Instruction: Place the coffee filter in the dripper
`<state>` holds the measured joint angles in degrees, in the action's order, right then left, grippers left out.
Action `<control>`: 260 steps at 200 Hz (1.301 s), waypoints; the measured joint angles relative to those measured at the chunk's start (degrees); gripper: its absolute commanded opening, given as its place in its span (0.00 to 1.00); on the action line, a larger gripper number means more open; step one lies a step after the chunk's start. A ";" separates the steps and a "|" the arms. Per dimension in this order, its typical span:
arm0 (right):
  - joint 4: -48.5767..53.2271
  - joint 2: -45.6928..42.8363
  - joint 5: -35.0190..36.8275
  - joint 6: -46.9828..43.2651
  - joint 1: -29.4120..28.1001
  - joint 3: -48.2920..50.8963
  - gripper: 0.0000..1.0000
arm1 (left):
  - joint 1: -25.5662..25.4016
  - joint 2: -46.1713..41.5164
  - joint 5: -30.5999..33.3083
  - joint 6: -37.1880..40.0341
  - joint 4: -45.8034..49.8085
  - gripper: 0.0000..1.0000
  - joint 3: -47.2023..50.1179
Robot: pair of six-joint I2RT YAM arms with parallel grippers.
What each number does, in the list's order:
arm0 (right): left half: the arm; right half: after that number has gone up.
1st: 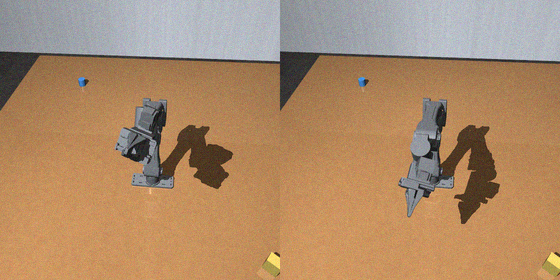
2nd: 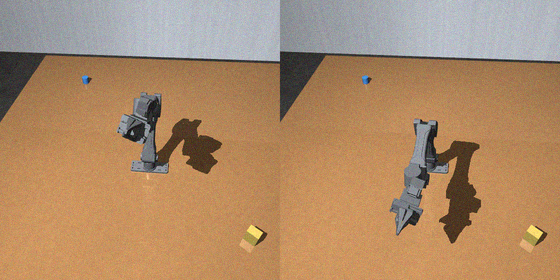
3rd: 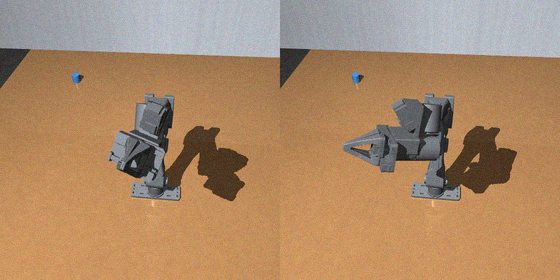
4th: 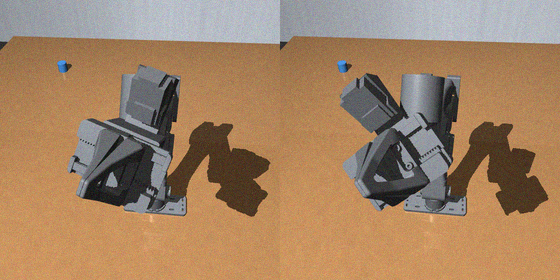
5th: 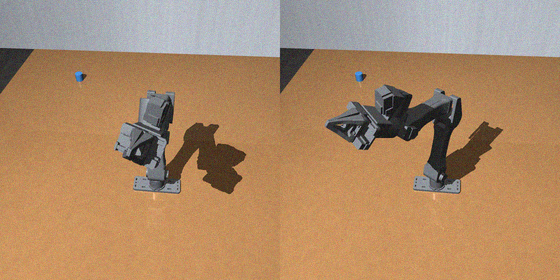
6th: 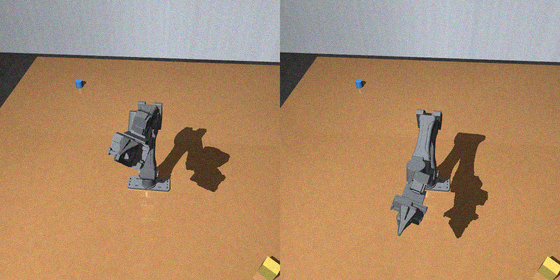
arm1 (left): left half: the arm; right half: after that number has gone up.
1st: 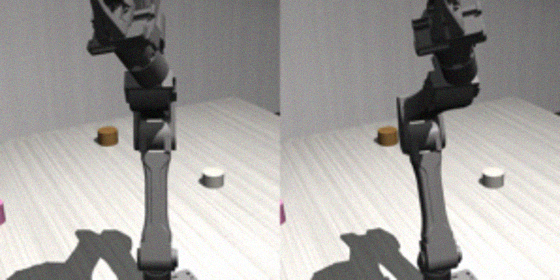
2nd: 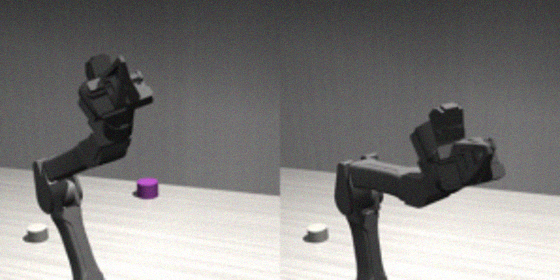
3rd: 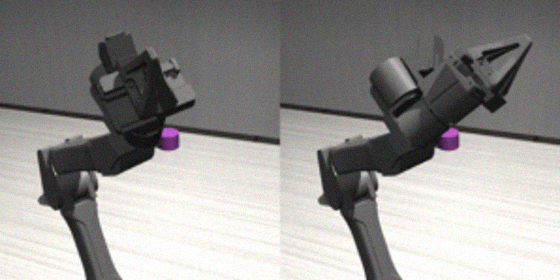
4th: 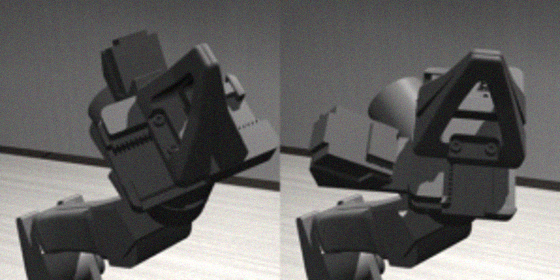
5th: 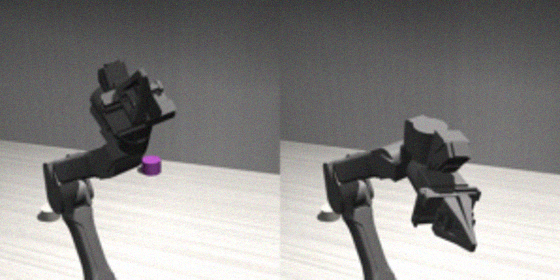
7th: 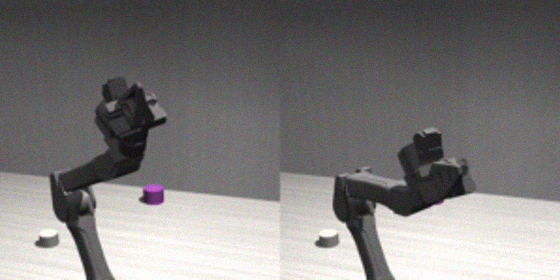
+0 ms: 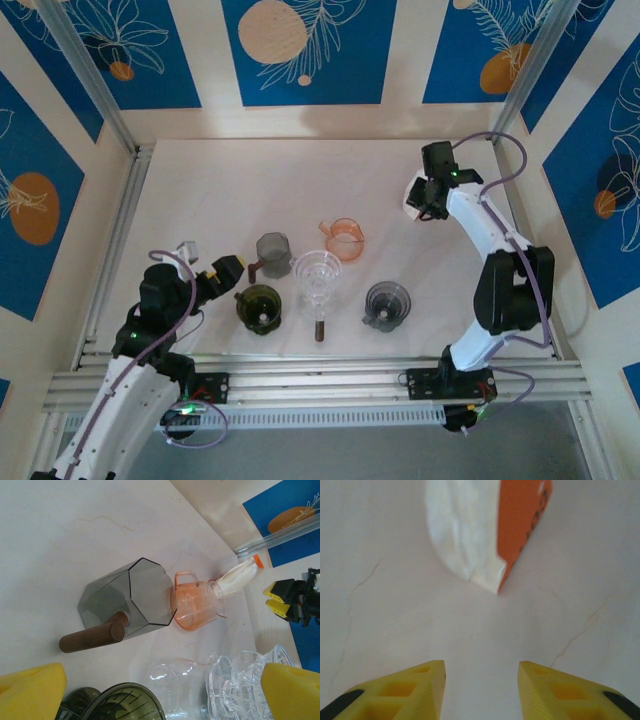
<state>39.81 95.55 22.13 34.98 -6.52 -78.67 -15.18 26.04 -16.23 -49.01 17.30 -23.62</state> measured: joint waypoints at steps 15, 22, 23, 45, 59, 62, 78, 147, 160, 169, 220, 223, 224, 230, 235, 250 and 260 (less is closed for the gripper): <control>-0.33 2.54 1.03 -0.15 1.29 -2.16 0.45 | 0.00 0.79 -0.02 0.00 -0.55 1.00 0.00; -0.50 3.63 1.42 -0.15 1.92 -3.15 0.45 | 0.00 1.22 0.00 0.00 -0.76 1.00 0.00; -0.55 3.87 1.51 -0.15 2.08 -3.41 0.45 | 0.00 1.33 0.00 0.00 -0.81 1.00 0.00; -1.20 6.62 1.97 -0.15 3.52 -6.45 0.44 | 0.00 2.71 -0.02 0.00 -1.86 1.00 0.00; -1.18 8.74 2.12 -0.17 4.28 -9.18 0.44 | 0.00 3.85 0.00 0.00 -2.43 1.00 0.00; -1.22 9.25 2.14 -0.15 4.44 -9.57 0.44 | 0.00 4.07 -0.02 0.00 -2.54 1.00 0.00; -1.27 11.37 2.29 -0.22 5.01 -11.80 0.43 | 0.00 5.09 0.00 0.00 -3.45 1.00 0.00; -1.29 14.58 2.34 -3.15 5.68 -13.16 0.35 | 0.00 9.38 0.00 -0.17 -6.91 1.00 0.00; -1.36 14.95 2.29 -3.67 5.68 -13.16 0.34 | 0.00 9.88 0.00 -0.20 -7.67 1.00 0.00; -1.42 15.23 2.32 -4.07 5.68 -13.22 0.33 | 0.00 10.19 0.00 -0.20 -8.11 1.00 0.00; -1.64 15.69 2.29 -6.23 5.68 -13.25 0.18 | 0.00 10.88 -0.02 -0.22 -9.11 1.00 0.00; -1.68 15.69 2.29 -6.34 5.68 -13.25 0.17 | 0.00 10.91 -0.02 -0.22 -9.18 1.00 0.00; -1.68 15.69 2.29 -6.34 5.68 -13.25 0.17 | 0.00 10.91 -0.02 -0.22 -9.18 1.00 0.00; -1.70 15.69 2.32 -6.67 5.68 -13.25 0.16 | 0.00 10.91 -0.02 -0.22 -9.22 1.00 0.00; -1.68 15.69 2.29 -6.75 5.68 -13.25 0.15 | 0.00 10.88 -0.02 -0.22 -9.22 1.00 0.00; -1.75 15.69 2.36 -7.76 5.33 -13.25 0.11 | 0.00 10.88 -0.02 -0.22 -9.22 1.00 0.00; -1.77 15.69 2.54 -9.16 5.03 -13.27 0.09 | 0.00 10.91 0.00 -0.22 -9.22 1.00 0.00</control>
<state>38.04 111.24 24.67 25.82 -1.50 -91.94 -15.18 36.95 -16.23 -49.23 8.08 -23.62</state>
